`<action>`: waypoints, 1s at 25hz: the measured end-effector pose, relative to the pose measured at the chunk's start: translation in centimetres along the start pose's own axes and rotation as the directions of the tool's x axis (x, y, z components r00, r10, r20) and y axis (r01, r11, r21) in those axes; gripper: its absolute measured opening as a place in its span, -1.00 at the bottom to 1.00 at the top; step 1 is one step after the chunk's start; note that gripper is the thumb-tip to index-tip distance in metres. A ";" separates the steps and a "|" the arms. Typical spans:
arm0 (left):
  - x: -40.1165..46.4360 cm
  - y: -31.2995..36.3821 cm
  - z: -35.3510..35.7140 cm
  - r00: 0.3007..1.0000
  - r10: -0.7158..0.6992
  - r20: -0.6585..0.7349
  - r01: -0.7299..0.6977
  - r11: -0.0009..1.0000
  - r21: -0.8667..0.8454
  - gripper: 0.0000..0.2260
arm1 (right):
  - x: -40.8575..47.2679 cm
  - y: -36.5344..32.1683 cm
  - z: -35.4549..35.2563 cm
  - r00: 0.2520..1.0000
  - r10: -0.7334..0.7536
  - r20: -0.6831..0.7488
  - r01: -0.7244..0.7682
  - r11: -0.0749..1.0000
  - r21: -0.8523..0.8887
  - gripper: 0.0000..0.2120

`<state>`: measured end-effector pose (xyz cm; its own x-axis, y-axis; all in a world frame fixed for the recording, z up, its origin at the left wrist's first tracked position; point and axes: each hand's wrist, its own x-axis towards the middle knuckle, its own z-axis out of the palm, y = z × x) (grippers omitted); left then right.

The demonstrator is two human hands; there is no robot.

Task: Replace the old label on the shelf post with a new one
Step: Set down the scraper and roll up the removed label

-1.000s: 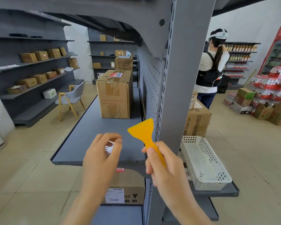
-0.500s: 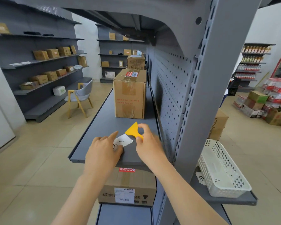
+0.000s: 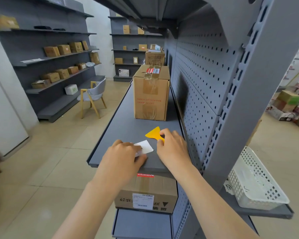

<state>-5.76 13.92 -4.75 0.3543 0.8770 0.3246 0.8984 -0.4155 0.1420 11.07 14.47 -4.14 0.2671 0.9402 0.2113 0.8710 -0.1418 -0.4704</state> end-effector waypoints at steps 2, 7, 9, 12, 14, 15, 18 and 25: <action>-0.7 0.2 -0.8 0.996 0.024 0.084 -0.026 1.000 0.016 -0.34 | -0.1 0.0 0.1 1.000 -0.002 -0.018 0.002 0.999 -0.035 -0.71; -2.3 0.1 -3.0 0.979 0.186 0.079 -0.196 0.970 0.142 -0.70 | -1.0 -0.2 -0.7 0.985 -0.090 -0.147 0.097 0.995 0.037 -0.78; -2.7 0.2 -3.1 0.986 0.165 0.024 -0.166 0.968 0.189 -0.77 | -1.5 -0.4 -1.5 0.979 -0.139 -0.147 0.159 0.978 0.137 -0.82; -2.6 0.8 -4.0 0.988 0.080 -0.136 -0.057 0.985 0.161 -0.73 | -3.0 -1.5 -3.7 0.970 -0.177 -0.165 0.223 0.920 0.323 -0.87; -2.6 1.7 -5.4 0.961 0.016 -0.278 -0.003 0.999 0.045 -0.74 | -4.1 -2.3 -5.7 0.958 -0.195 -0.212 0.263 0.892 0.369 -0.72; -2.7 2.4 -6.1 0.936 -0.011 -0.352 0.008 1.000 -0.009 -0.74 | -4.6 -2.7 -6.8 0.961 -0.185 -0.206 0.255 0.880 0.401 -0.63; -3.3 4.5 -7.5 0.861 -0.022 -0.509 -0.022 0.997 -0.080 -0.80 | -5.9 -3.1 -9.6 0.982 -0.149 -0.118 0.188 0.847 0.496 -0.53; -3.9 8.4 -8.6 0.923 -0.100 -0.372 -0.151 0.795 -0.588 -0.78 | -7.5 -1.9 -13.0 0.959 -0.228 -0.166 0.281 0.823 0.494 -0.71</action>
<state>-1.87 4.92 3.21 0.1407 0.7610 0.6333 0.5083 -0.6045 0.6134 12.77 3.69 6.30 0.1256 0.8831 0.4520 0.5878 0.3008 -0.7510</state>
